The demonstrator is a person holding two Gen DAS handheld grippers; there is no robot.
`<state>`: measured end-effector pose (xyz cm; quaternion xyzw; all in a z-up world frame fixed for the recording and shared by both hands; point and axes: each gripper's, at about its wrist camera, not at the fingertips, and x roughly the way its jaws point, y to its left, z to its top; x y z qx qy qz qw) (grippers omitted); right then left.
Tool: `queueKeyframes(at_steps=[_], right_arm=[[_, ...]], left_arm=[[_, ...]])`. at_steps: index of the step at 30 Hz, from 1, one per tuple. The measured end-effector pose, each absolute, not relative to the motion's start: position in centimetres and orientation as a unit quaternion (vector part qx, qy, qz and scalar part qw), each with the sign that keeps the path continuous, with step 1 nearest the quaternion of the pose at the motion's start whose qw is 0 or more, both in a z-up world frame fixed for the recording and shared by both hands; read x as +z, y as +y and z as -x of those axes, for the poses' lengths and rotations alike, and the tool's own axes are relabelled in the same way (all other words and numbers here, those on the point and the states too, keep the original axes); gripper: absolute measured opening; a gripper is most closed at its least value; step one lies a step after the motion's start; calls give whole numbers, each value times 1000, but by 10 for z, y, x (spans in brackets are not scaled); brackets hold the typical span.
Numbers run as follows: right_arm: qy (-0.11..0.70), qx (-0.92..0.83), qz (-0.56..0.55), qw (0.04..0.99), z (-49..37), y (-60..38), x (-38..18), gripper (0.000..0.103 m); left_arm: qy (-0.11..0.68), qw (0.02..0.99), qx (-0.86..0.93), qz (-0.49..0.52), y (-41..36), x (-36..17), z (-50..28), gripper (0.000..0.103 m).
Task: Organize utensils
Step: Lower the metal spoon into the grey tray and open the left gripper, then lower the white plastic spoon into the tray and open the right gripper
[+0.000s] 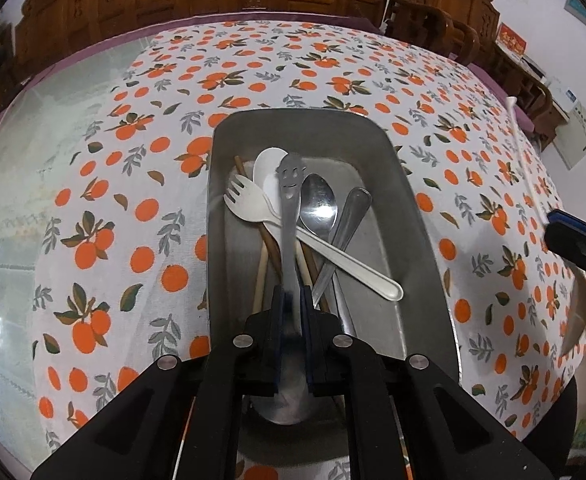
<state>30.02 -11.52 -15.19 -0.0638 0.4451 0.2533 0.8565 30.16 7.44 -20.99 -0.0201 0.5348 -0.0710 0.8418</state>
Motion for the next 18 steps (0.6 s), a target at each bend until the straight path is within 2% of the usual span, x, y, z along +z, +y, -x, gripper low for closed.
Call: queueKeyframes(at_steps=[3,6,10,15,18], right_arm=[[443,258,61,856,-302,-111,-150,11],[442,264,54,856,-305,-105,-147,11],[437,275,46,855,-311,-92,-143,11],[438,290,31,850,-318,-70,-143,11],[444,298,21,845,-324,-58,-147,11]], left_arm=[[526,848,-70,21,77,-200,-297,19],[515,854,-71,20,79,-188,-292,19],[497,865,-65,17,87,-172,-286,27],[477,877,-49,12,101,-157,-278,31],[468,883,-40,11,112,-150,-273,48]])
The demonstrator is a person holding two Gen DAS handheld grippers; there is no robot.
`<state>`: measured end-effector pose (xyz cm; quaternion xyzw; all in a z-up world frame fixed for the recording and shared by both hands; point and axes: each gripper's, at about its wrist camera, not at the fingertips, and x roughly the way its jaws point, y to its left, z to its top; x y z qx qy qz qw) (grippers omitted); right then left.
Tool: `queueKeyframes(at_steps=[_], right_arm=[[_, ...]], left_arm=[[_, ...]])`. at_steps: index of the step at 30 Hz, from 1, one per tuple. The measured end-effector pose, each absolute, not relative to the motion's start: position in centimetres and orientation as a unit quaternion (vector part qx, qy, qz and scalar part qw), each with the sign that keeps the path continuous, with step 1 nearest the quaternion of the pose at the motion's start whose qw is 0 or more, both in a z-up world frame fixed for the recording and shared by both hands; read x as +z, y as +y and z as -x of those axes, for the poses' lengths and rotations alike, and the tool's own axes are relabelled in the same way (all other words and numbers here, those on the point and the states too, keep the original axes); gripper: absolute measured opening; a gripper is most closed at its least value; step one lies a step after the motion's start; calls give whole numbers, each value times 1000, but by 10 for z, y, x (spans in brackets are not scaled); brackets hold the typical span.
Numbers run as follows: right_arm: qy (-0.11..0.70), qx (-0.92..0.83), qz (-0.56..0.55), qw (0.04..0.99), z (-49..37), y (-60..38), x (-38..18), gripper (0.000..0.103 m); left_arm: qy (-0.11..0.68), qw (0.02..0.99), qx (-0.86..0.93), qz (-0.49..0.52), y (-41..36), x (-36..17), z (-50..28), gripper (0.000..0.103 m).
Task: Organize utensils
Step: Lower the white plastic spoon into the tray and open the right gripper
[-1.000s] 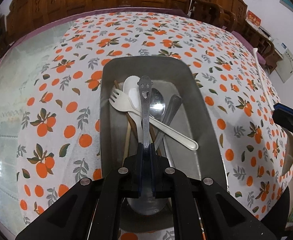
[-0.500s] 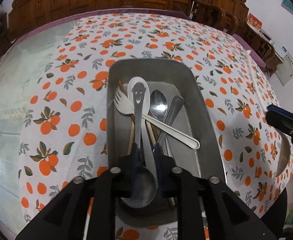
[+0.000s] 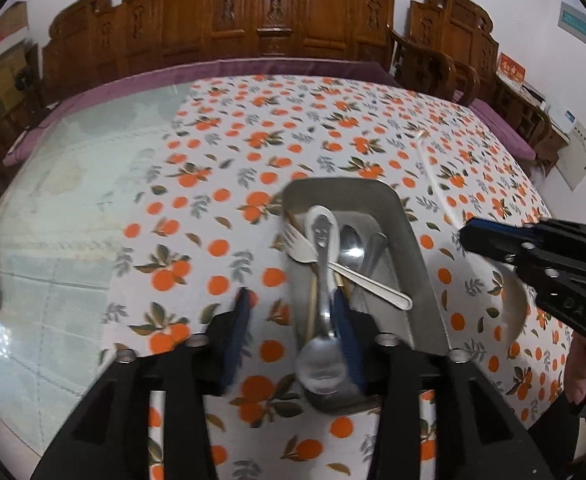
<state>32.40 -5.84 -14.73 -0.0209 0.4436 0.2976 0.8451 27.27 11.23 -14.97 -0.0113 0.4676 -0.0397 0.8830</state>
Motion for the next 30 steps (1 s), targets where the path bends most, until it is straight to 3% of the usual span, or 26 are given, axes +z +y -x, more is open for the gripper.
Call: queueKeyframes(at_steps=[12,30], right_arm=[[472,297,0,830,-347,-16,-176,11],[502,278,14,819,-352,-4,-212,11]], left_arm=[[447,894,-3,17,155,-136,-260,84],[450,893,8,20,166,-140,-255,88]])
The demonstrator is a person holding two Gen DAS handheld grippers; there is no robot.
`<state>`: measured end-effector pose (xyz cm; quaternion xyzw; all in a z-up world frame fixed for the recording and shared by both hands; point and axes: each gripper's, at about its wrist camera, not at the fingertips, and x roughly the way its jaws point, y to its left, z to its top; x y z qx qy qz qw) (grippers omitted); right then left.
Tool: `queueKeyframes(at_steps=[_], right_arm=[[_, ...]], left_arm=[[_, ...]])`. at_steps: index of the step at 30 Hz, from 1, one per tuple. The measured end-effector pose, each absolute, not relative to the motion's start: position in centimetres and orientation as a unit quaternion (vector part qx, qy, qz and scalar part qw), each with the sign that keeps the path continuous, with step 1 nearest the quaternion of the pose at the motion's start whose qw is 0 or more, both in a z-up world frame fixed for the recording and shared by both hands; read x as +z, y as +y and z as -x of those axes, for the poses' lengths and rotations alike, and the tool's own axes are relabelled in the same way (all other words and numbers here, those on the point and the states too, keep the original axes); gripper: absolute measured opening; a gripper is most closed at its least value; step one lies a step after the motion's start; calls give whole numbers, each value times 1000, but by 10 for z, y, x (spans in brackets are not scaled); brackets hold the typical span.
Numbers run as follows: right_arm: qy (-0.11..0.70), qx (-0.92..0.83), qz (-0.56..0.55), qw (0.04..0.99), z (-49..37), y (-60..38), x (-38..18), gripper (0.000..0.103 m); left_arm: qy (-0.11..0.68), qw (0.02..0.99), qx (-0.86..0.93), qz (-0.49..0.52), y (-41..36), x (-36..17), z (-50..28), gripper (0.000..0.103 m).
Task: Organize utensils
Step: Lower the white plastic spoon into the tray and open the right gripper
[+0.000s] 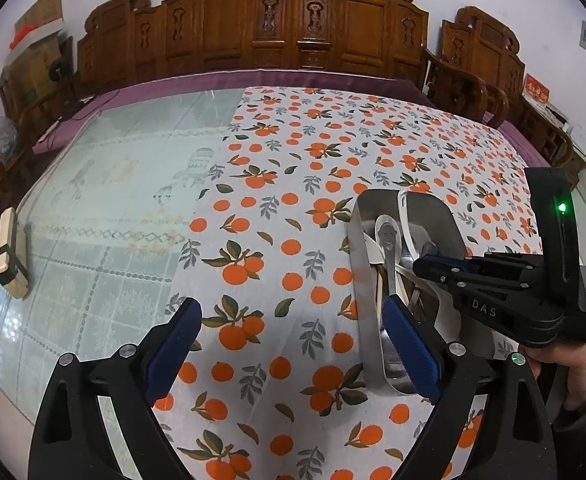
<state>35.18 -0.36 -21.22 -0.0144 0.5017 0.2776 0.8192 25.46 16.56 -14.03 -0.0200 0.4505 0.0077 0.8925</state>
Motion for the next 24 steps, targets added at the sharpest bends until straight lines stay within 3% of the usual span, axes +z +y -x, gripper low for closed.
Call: queueKeyframes(at_steps=[13,21,24], right_arm=[[489,294,8,821,-339,-1,-198,12],[453,272,11,849,-317,-29,-169,21],[434,264,12,861,-304,-43,-155,26]], left_arm=[[441,897,10,19,163,-127,-241,88],[426,904,8,15,154,-112,-227,88],[417,909,8,13,148,-105,-220,95]])
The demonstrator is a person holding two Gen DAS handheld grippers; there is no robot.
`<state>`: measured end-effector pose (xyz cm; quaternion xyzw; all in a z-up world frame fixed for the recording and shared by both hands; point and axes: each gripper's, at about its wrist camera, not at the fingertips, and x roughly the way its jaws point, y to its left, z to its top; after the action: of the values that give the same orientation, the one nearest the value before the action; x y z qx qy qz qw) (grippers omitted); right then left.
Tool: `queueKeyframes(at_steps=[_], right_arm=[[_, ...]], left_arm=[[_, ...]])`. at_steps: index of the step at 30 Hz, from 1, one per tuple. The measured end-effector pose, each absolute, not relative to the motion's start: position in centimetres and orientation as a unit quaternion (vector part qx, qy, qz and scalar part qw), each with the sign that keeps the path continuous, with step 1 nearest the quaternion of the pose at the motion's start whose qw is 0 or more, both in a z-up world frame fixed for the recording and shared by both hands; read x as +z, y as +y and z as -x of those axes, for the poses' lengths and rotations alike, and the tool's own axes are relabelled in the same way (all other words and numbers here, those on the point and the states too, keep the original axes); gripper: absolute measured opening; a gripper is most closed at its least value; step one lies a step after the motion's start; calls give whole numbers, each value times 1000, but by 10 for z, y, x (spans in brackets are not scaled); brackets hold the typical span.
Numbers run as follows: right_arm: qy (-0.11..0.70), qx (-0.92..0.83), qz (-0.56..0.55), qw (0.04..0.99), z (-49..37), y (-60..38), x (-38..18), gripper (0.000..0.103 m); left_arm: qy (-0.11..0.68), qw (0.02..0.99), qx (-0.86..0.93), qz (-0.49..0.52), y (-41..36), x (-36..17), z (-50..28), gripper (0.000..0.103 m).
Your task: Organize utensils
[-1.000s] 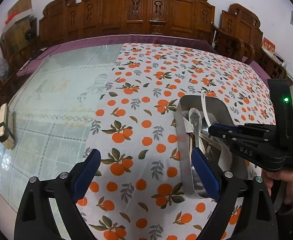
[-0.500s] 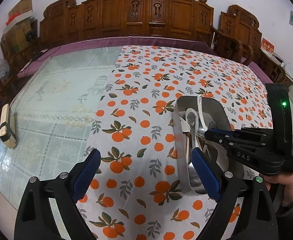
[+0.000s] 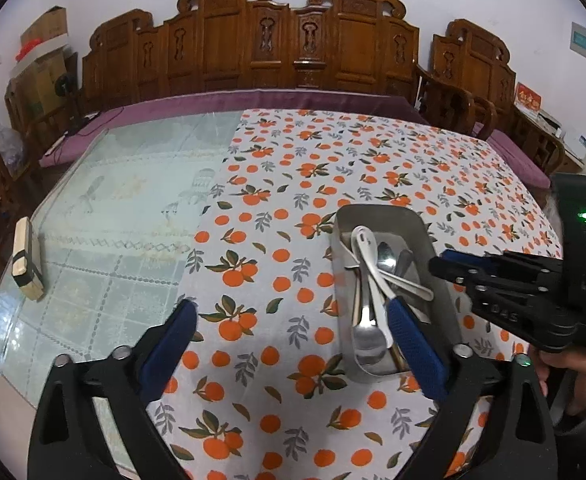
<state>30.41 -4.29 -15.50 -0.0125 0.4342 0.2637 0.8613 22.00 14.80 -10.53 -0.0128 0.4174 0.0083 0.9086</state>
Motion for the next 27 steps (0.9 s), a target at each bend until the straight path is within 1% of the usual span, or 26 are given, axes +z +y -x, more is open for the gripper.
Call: queueKeyframes(at_steps=[5,13,19,20,21,22,23,24,25,26,27], right_arm=[[413,263,4,872,-288,-63,-137,26],[412,276,-4,868,-284,-59,-134,26],[395,259,-8,881,-259,-80,-123,27],[393,255,-9,884,-254,-84,-122,32],[387,246,-10,888,-245,-92,-119,44],[383,241,-11,891,-240,-97,-118,53],[378,237,-13,895,-232,-104,-115,55],[373,232,-13,898,-224,-110,-112,60],[369,226,-12,902,-217,-115,-110,69],[363,219,-10,905,-210,-120,-108,74],[354,211,-9,911,-199,-128,-105,83]], left_arm=[[410,912,7,7,135,-100,-209,95],[412,911,6,10,123,-96,-186,95],[400,916,11,7,115,-88,-168,95],[399,917,11,8,113,-86,-166,95],[396,918,10,7,110,-85,-163,95],[394,919,11,5,107,-84,-161,95],[392,920,11,2,101,-83,-157,95],[391,920,9,0,98,-82,-154,95],[388,921,7,-4,93,-81,-150,95],[385,923,4,-8,87,-80,-146,95],[383,924,3,-10,84,-79,-144,95]])
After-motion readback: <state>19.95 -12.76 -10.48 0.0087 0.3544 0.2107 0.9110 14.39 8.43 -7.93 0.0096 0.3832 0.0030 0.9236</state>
